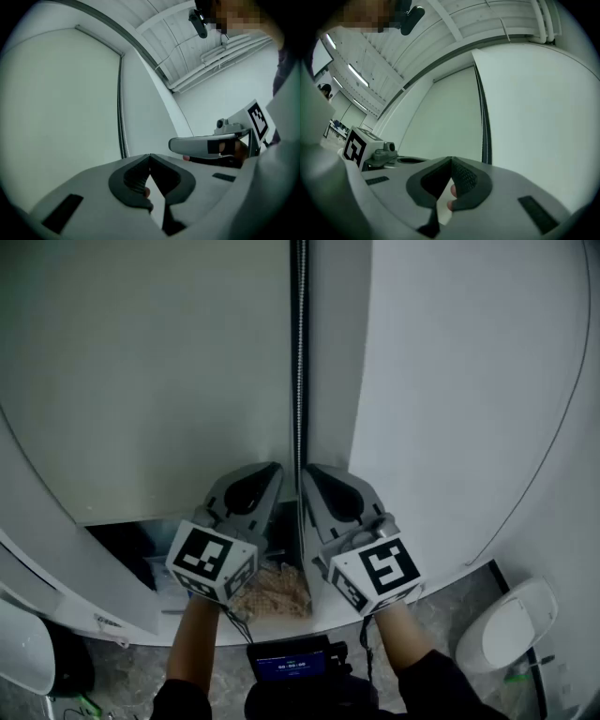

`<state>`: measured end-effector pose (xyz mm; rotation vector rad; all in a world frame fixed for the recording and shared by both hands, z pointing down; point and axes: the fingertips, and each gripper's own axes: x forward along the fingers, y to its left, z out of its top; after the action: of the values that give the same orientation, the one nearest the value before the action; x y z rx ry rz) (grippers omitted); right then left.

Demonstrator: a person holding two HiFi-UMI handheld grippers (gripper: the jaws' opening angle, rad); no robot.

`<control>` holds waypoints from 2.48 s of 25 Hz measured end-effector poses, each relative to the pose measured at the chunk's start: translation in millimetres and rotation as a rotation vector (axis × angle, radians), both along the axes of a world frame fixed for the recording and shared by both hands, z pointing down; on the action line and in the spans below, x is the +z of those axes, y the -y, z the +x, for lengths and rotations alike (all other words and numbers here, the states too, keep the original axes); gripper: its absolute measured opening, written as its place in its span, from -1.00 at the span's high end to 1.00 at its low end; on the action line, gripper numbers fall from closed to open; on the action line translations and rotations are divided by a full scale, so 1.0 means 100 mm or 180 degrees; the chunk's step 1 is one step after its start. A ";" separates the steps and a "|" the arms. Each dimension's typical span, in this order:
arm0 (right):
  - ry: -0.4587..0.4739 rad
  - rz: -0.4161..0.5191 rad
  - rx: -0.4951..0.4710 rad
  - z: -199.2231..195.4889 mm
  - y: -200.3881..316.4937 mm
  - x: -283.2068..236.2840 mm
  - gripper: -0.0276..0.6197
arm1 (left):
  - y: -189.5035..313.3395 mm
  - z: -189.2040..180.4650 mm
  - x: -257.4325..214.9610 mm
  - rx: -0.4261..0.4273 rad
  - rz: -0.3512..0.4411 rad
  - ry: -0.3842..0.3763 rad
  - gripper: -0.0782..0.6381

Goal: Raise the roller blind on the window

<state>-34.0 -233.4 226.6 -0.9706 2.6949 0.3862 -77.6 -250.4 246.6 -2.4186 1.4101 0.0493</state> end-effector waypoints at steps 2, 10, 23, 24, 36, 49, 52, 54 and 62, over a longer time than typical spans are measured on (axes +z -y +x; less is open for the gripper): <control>-0.0004 -0.0014 0.0001 -0.01 0.01 0.00 0.89 | 0.01 -0.01 0.00 -0.0022 0.0012 0.0025 0.76; -0.0002 -0.0056 -0.0012 -0.01 -0.01 0.00 0.89 | 0.08 -0.01 -0.02 -0.0023 0.0015 0.0015 0.76; -0.0017 -0.0157 -0.0194 0.08 -0.07 0.11 0.89 | 1.12 0.07 0.17 -0.0030 -0.0286 -0.0002 0.64; -0.0023 -0.0145 -0.0159 0.13 -0.08 0.10 0.89 | 1.22 0.06 0.16 -0.0057 -0.0336 -0.0015 0.64; 0.0075 -0.0134 0.0131 0.79 0.01 0.08 0.89 | 1.57 0.28 0.03 -0.0256 -0.0391 -0.0074 0.76; 0.0024 0.0095 -0.0429 -0.31 -0.17 -0.17 0.89 | 0.59 -0.51 0.04 -0.0241 -0.0185 -0.0482 0.76; 0.0120 0.0063 -0.0742 -0.64 -0.10 -0.39 0.89 | 0.34 -0.61 0.02 -0.0291 -0.0128 -0.0468 0.76; 0.0219 -0.0012 -0.0972 -0.82 -0.03 -0.58 0.86 | 0.20 -0.66 0.04 -0.0351 -0.0108 -0.0447 0.76; 0.0497 -0.0025 -0.1108 -1.22 -0.12 -1.10 0.76 | -0.33 -0.89 0.01 -0.0484 -0.0004 -0.0584 0.76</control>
<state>-156.3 -221.7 116.4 -0.4930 2.6510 0.2188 -167.0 -217.2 247.8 -2.3497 1.6702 0.2388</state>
